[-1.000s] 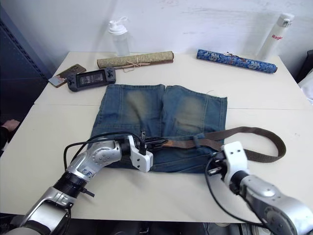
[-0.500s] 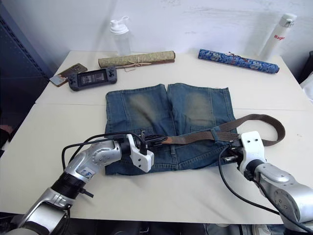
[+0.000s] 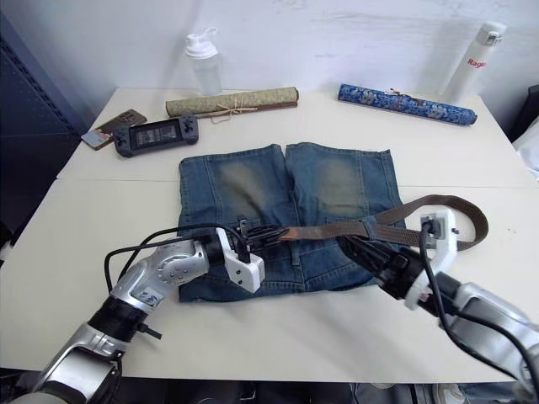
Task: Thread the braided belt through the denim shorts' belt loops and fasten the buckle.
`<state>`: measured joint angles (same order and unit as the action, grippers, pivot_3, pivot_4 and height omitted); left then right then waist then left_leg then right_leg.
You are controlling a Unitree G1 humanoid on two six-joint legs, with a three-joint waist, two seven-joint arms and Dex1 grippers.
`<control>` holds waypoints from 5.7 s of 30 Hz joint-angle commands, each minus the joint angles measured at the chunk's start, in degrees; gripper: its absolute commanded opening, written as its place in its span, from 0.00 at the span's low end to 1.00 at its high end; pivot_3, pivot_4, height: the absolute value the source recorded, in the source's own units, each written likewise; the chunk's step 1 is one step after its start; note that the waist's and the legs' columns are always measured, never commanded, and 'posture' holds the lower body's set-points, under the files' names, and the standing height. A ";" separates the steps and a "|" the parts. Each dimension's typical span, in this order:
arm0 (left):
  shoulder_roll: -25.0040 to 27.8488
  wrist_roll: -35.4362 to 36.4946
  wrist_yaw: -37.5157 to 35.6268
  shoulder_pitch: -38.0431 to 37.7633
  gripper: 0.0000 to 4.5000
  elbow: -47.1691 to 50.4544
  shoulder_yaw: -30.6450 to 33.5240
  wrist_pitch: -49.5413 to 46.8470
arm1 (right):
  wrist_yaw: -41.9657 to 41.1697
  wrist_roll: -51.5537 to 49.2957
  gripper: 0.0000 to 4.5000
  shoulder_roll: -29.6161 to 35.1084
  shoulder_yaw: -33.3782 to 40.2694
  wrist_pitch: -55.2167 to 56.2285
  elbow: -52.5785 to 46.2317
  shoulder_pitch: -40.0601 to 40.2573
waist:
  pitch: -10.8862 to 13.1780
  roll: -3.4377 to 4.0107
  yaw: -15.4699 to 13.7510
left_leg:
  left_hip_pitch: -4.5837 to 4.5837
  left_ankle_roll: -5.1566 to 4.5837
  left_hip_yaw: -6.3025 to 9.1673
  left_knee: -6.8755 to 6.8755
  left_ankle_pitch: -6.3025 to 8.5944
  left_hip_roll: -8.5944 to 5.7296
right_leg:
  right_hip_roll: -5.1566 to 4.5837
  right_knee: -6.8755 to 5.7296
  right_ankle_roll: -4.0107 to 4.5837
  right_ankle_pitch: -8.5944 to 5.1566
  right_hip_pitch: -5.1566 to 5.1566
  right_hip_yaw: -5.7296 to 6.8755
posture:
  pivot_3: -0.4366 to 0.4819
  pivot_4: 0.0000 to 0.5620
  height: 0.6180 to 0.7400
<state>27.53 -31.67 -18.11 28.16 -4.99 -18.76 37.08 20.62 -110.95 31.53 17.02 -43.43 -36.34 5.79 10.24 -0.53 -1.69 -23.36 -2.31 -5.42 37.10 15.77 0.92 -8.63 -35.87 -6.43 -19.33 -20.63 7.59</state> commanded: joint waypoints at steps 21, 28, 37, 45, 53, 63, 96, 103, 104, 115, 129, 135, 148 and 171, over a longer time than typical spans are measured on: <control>0.47 0.54 1.80 -0.79 0.03 3.36 1.66 0.74 | 13.19 1.07 0.80 -25.91 -9.02 21.42 6.90 -6.71 | 0.04 0.10 0.54 | -0.08 0.25 -0.11 -0.04 -0.10 -0.01 | 0.05 -0.14 0.00 0.00 -0.17 -0.13 | 0.48 0.27 0.82; 0.72 1.37 0.99 -0.59 0.03 3.30 1.07 1.74 | 12.13 2.67 0.02 -26.53 -8.95 22.56 6.74 -7.58 | 0.04 0.10 0.54 | -0.10 0.26 -0.12 -0.05 -0.11 -0.01 | 0.05 -0.15 0.00 0.00 -0.18 -0.14 | 0.48 0.27 0.82; 0.44 8.64 -5.55 -1.69 0.50 4.50 0.27 -1.92 | 11.90 1.50 0.00 -26.40 -8.10 22.85 6.34 -7.75 | 0.04 0.11 0.55 | -0.11 0.27 -0.14 -0.05 -0.11 -0.01 | 0.05 -0.16 0.00 0.00 -0.21 -0.15 | 0.48 0.27 0.82; 7.23 35.06 -19.20 -13.92 0.68 16.50 5.98 -11.77 | 9.23 -1.56 0.00 -21.31 -3.51 21.02 5.75 -6.86 | 0.08 0.18 1.88 | -0.10 0.30 -0.11 -0.05 -0.12 0.01 | 0.03 -0.13 0.01 0.00 -0.17 -0.18 | 0.48 0.27 0.82; 9.93 46.84 -21.98 -22.00 0.68 24.38 12.37 -27.68 | 1.61 11.35 0.00 -10.73 -5.57 14.29 5.62 -4.72 | 0.12 0.27 1.53 | -0.05 0.23 -0.09 -0.01 -0.06 -0.02 | 0.02 0.03 0.02 -0.02 -0.10 -0.19 | 0.48 0.27 0.82; 10.05 48.29 -24.66 -24.17 0.68 27.57 13.83 -33.76 | -1.46 22.10 0.00 -14.01 -9.00 15.03 4.86 -3.63 | 0.12 0.29 1.67 | -0.02 0.37 -0.12 -0.05 -0.03 0.00 | 0.07 -0.01 0.04 -0.03 -0.14 -0.21 | 0.48 0.27 0.82; 8.49 43.26 -27.62 -26.13 0.68 22.11 14.95 -25.04 | -16.10 53.45 0.00 -18.79 -18.38 13.29 4.33 -3.71 | 0.13 0.30 1.83 | -0.04 0.49 -0.20 -0.11 0.05 0.04 | 0.09 -0.03 0.08 -0.05 -0.30 -0.28 | 0.48 0.27 0.82; 7.91 42.75 -27.85 -25.82 0.68 21.41 14.63 -24.65 | -18.28 57.22 0.00 -18.49 -13.24 14.48 5.91 -6.28 | 0.13 0.30 1.67 | -0.05 0.49 -0.34 -0.11 0.05 0.05 | 0.09 -0.07 0.08 -0.05 -0.39 -0.35 | 0.48 0.27 0.82; 7.82 42.82 -27.82 -25.78 0.68 21.37 14.65 -24.74 | -18.96 57.82 0.00 -18.21 -12.85 14.65 5.70 -6.50 | 0.13 0.30 1.68 | -0.05 0.49 -0.34 -0.10 0.05 0.05 | 0.09 -0.07 0.08 -0.05 -0.39 -0.36 | 0.48 0.27 0.82; 7.12 43.06 -27.24 -25.34 0.68 21.68 15.33 -26.23 | -27.46 75.15 0.00 -17.17 -21.61 21.34 3.06 -3.28 | 0.13 0.30 1.76 | -0.05 0.49 -0.52 -0.13 0.05 0.06 | 0.10 -0.14 0.08 -0.05 -0.54 -0.34 | 0.48 0.27 0.82; 7.21 43.33 -27.31 -24.87 0.68 23.27 15.41 -28.73 | -26.74 90.80 0.00 -22.90 -21.40 31.80 8.20 -4.88 | 0.14 0.30 1.78 | -0.05 0.52 -0.69 -0.12 0.06 0.08 | 0.15 -0.21 0.08 -0.05 -0.67 -0.30 | 0.48 0.27 0.82; 7.22 43.54 -27.17 -24.79 0.68 23.47 15.84 -29.52 | -28.48 98.94 0.00 -22.40 -26.52 36.88 7.38 -3.04 | 0.13 0.30 1.86 | -0.05 0.53 -0.72 -0.13 0.06 0.08 | 0.15 -0.25 0.08 -0.06 -0.71 -0.33 | 0.48 0.27 0.82; 7.22 43.34 -27.37 -24.57 0.68 24.01 16.55 -30.87 | -28.66 106.36 0.00 -24.53 -29.60 39.86 12.35 -1.82 | 0.13 0.30 1.87 | -0.04 0.54 -0.80 -0.11 0.06 0.08 | 0.18 -0.31 0.08 -0.06 -0.75 -0.38 | 0.48 0.27 0.82; 5.48 14.92 -15.73 -12.97 0.68 7.39 8.77 1.30 | -23.94 57.97 0.00 -29.47 -10.33 -7.85 8.55 -11.39 | 0.09 0.27 2.08 | -0.03 0.46 -0.97 -0.13 0.11 0.14 | 0.16 -0.65 0.08 -0.06 -0.88 -0.60 | 0.48 0.27 0.82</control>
<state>33.48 -16.68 -35.00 14.97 2.06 -9.59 37.53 -3.46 -50.77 2.04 6.86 -50.46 -25.37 -5.54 10.34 -0.26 0.39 -23.39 -1.86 -6.41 36.97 15.88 1.06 -8.47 -36.52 -6.35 -19.39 -21.52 7.03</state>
